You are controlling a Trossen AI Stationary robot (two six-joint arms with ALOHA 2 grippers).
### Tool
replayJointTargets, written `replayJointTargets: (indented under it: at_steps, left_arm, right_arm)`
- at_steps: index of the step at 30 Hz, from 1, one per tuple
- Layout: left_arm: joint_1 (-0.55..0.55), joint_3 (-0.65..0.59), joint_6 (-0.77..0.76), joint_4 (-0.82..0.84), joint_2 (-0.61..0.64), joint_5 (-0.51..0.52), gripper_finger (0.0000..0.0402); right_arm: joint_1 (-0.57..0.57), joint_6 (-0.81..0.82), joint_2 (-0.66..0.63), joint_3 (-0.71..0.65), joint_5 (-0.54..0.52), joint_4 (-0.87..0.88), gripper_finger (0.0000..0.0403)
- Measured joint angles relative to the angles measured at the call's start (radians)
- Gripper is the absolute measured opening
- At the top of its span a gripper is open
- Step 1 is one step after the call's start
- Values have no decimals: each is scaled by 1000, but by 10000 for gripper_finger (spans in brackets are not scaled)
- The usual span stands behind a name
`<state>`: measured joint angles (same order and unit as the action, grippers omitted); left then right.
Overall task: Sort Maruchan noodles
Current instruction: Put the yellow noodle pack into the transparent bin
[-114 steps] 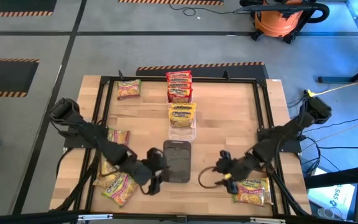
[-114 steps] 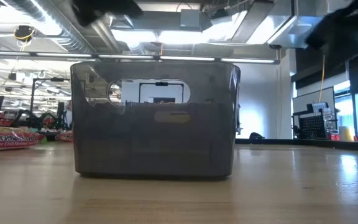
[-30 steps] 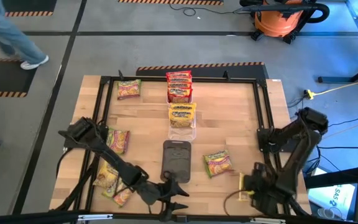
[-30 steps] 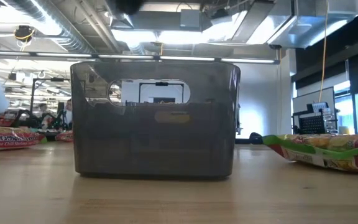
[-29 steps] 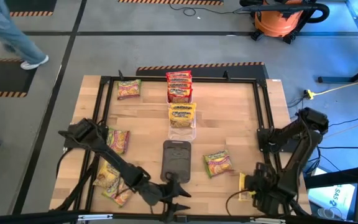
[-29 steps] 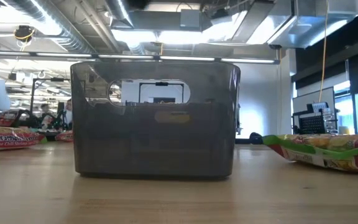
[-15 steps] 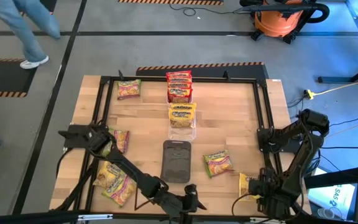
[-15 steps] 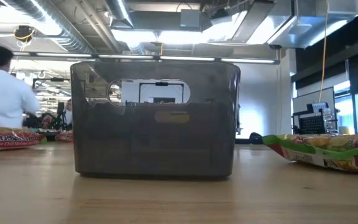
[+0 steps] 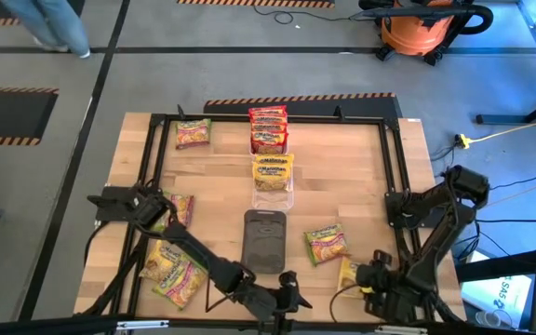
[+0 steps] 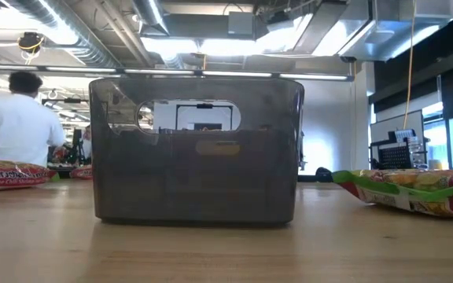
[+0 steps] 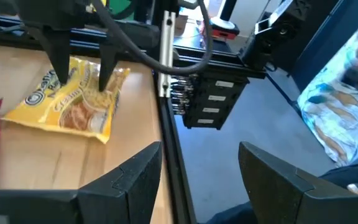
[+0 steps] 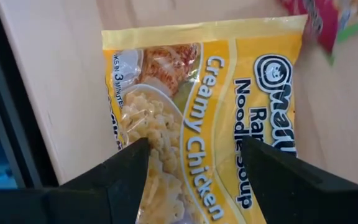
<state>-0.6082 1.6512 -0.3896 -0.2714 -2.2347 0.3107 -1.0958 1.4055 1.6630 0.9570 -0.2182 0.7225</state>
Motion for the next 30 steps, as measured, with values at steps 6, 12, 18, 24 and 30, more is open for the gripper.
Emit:
replayJointTargets:
  at_steps: [6, 12, 18, 24, 30]
  left_arm:
    - [20, 1, -8, -17, -18, 1, 208]
    - [42, 0, -20, -9, -22, 17, 208]
    - [48, 42, -20, 35, -27, 32, 208]
    - [60, 154, 9, 134, -93, 49, 208]
    - [87, 229, 33, 103, -201, 10, 208]
  right_arm:
    - [76, -58, 4, -3, -67, -70, 252]
    - [149, -154, 4, 8, -80, -118, 252]
    - [106, -123, -109, 48, -136, 14, 252]
    - [46, 24, -276, -42, -262, 103, 252]
    - [81, 55, -405, -263, -221, -121, 252]
